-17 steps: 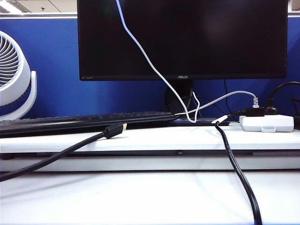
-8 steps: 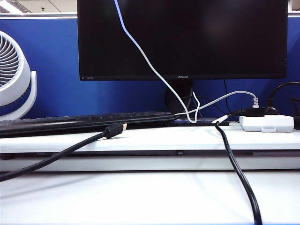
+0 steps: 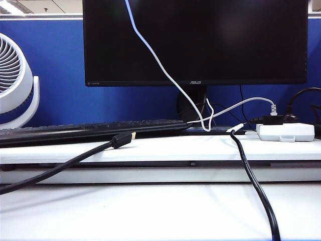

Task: Pick up the Type-C charging cable and the charging base, insert one end of the Type-C charger into the corresponding slot on the base, and finally place the plugged-in charger back on the table.

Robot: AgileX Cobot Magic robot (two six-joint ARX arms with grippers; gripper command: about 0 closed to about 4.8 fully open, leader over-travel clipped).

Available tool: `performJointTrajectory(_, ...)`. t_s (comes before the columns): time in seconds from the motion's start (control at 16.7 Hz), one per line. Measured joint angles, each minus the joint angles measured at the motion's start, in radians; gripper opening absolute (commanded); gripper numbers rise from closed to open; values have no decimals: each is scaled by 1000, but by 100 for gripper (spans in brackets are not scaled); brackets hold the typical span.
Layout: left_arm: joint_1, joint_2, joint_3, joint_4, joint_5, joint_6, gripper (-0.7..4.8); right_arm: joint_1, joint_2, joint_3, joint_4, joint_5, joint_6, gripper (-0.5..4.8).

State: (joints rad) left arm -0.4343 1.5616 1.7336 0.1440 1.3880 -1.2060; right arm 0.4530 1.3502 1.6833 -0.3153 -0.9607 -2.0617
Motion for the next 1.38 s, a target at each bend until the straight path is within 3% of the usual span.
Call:
performJointTrajectory(0.42,1,1,-2,-7,-15,5,-1,1,0,1,-8,45,0,53)
performJointTrajectory(0.48,1,1,-2,-7,-15,8,31,1,0,1,-8,46,0,53)
performJointTrajectory(0.6,1,3,-2,-7,-22,16,37,2,-1,1,-10,68,0,53)
performJointTrajectory(0.66,1,6,-2,-6,-23,16,85,2,-1,1,-12,72,0,53)
performJointTrajectory(0.78,0,14,-2,-6,-24,19,88,1,3,-3,-27,87,5,53)
performJointTrajectory(0.84,0,16,-2,-6,-24,19,134,1,3,-2,-25,88,11,53)
performJointTrajectory(0.9,0,19,-2,-6,-25,21,220,2,4,-3,-27,108,13,53)
performJointTrajectory(1.08,1,18,-2,-2,-26,36,314,2,6,-6,-43,152,13,53)
performJointTrajectory(1.32,65,18,0,-79,-44,106,315,4,7,-7,-53,211,12,53)
performJointTrajectory(1.38,71,19,3,-97,-107,136,315,8,8,-8,-71,178,13,53)
